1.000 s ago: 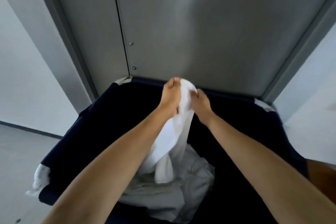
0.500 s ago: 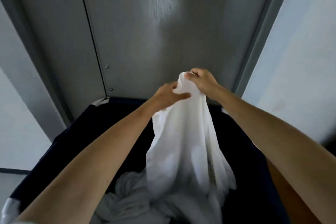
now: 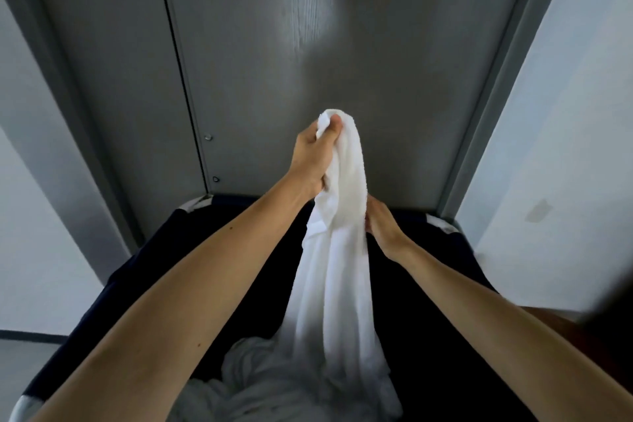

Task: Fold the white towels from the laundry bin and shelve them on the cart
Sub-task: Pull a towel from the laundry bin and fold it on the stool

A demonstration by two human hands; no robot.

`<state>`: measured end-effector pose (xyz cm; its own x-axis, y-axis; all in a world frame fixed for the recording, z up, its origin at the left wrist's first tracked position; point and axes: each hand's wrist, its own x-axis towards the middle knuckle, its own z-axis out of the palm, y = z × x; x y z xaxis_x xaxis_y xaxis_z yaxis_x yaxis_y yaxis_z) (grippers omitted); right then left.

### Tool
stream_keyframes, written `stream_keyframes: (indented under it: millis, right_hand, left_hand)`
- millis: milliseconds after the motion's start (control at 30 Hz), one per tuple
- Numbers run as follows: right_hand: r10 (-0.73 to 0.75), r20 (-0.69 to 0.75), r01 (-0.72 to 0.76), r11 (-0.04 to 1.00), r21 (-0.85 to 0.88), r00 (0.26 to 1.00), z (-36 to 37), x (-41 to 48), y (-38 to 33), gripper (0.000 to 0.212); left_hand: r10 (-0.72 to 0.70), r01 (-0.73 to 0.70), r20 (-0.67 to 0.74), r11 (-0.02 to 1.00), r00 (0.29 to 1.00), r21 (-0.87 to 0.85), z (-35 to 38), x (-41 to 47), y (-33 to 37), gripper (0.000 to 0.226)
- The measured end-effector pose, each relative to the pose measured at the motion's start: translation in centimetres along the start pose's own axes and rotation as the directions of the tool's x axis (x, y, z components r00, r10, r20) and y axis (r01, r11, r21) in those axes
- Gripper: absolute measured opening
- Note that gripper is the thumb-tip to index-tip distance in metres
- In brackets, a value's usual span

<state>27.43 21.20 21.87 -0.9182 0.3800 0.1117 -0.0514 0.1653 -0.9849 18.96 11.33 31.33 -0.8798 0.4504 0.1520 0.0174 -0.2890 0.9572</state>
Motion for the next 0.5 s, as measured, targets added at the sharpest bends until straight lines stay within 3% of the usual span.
stream_keyframes:
  millis: [100,200,333,433,467,500]
  right_hand:
    - [-0.062,-0.085,0.071,0.991,0.111,0.994,1.6,0.8,-0.9,0.041]
    - [-0.085,-0.067,0.083,0.996,-0.042,0.994,2.3,1.5,-1.2,0.018]
    - [0.130,0.064,-0.099,0.930,-0.354,0.989,0.9,1.7,2.3,0.024]
    - [0.304,-0.016,-0.275,0.835,-0.477,0.952,-1.8,1.1,6.4,0.028]
    - [0.316,-0.086,-0.317,0.817,-0.482,0.945,-2.6,1.1,7.0,0.029]
    - [0.299,-0.158,-0.338,0.810,-0.480,0.941,-3.3,1.2,7.2,0.028]
  left_hand:
    - [-0.053,0.052,-0.067,0.999,0.996,-0.011,-1.4,-0.1,-0.7,0.018]
    - [-0.078,0.076,-0.117,0.997,0.990,-0.021,-2.6,0.0,-0.7,0.021]
    - [-0.103,0.064,-0.209,0.980,0.972,-0.188,-4.3,0.9,0.4,0.026]
    - [-0.121,0.028,-0.329,0.961,0.937,-0.274,-6.8,1.9,0.4,0.028]
    - [-0.099,0.031,-0.386,0.984,0.917,-0.178,-7.8,2.2,0.0,0.028]
    - [-0.046,0.070,-0.425,0.997,0.904,0.042,-9.0,2.4,-0.8,0.027]
